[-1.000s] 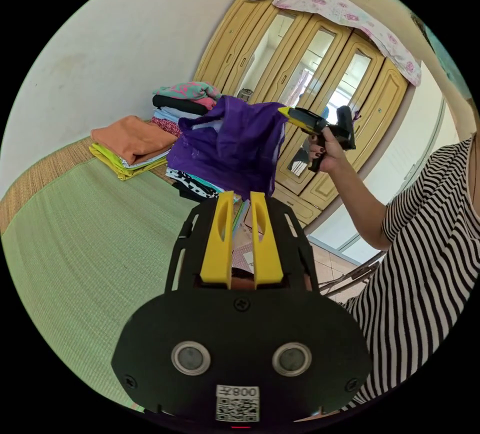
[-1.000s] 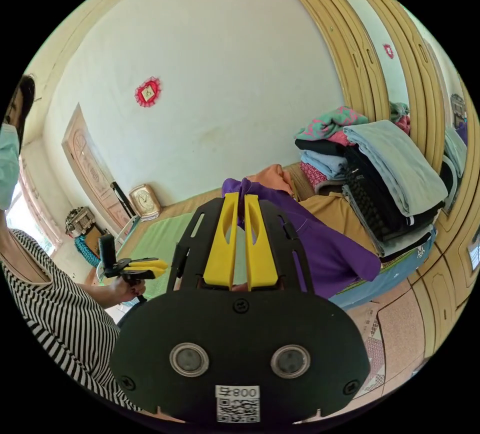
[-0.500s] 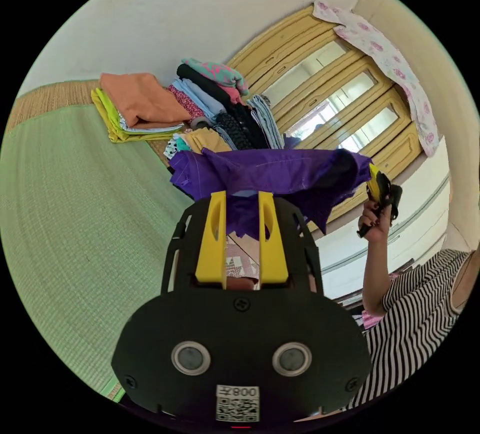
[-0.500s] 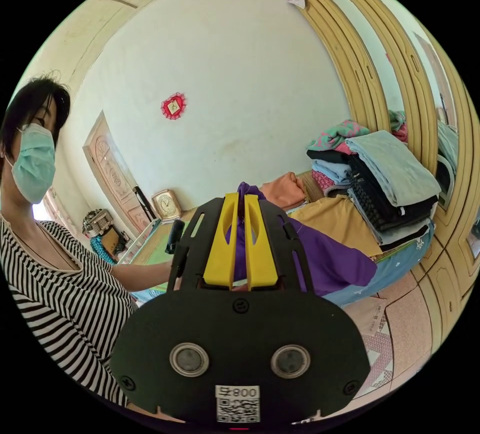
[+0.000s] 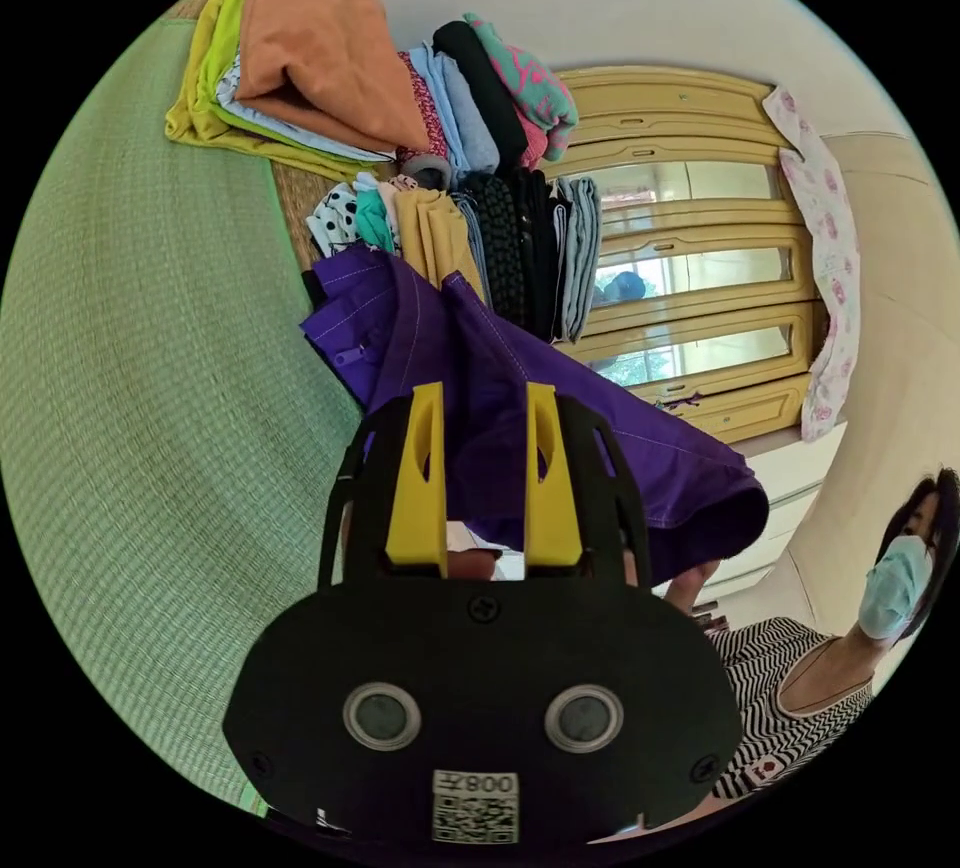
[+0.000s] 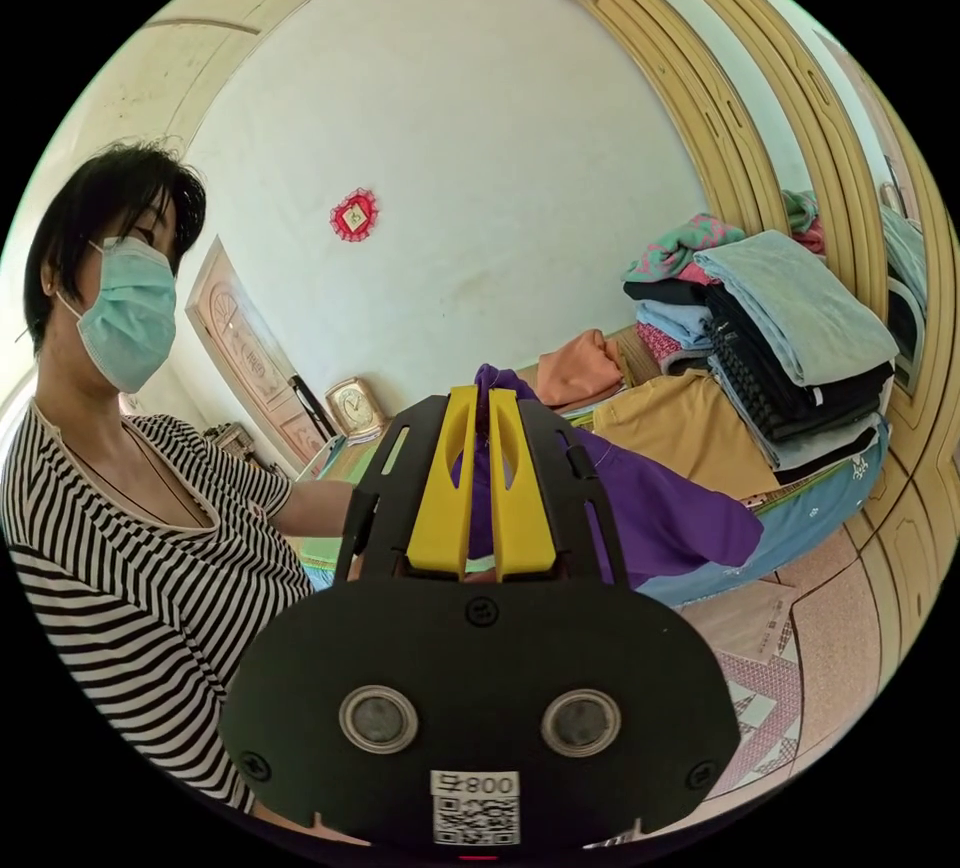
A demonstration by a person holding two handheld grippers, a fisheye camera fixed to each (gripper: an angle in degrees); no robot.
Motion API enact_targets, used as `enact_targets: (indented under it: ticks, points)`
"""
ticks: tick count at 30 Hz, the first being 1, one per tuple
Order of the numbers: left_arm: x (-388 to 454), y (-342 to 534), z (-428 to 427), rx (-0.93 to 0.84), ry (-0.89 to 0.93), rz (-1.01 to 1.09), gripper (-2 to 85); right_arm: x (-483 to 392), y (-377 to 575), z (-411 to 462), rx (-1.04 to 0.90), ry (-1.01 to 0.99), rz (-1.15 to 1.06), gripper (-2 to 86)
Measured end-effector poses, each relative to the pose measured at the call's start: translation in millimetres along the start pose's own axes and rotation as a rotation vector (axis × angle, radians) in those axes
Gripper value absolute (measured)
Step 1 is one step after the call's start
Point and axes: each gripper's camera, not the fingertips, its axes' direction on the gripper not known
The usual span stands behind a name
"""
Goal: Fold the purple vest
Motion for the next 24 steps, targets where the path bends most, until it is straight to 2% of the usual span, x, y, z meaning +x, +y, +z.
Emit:
enact_targets:
  ticks: [6, 8, 16, 19, 21, 24]
  points:
    - [-7.1, -27.2, 13.9, -0.080, 0.062, -0.021, 6.5, 7.8, -5.6, -4.3, 0.000, -0.019, -0.002, 0.7]
    - [-8.0, -26.6, 8.2, -0.057, 0.091, -0.025, 5.6, 9.8, -7.1, -8.0, 0.001, -0.021, -0.005, 0.7]
    - [-15.2, -7.7, -33.9, 0.004, 0.103, -0.078, 11.0, 20.0, -6.2, -16.2, 0.023, -0.055, 0.011, 0.7]
    - [-13.6, -3.0, -33.1, -0.080, 0.006, -0.080, 10.9, 21.9, -4.8, -16.7, 0.026, -0.063, 0.015, 0.7]
    - [-13.1, 2.9, -32.2, -0.130, -0.046, -0.085, 9.1, 22.4, -4.7, -18.4, 0.023, -0.056, 0.016, 0.7]
    - [-10.7, 17.9, -43.3, -0.099, 0.050, -0.088, 3.3, 24.4, -3.5, -20.3, 0.011, -0.044, 0.023, 0.7]
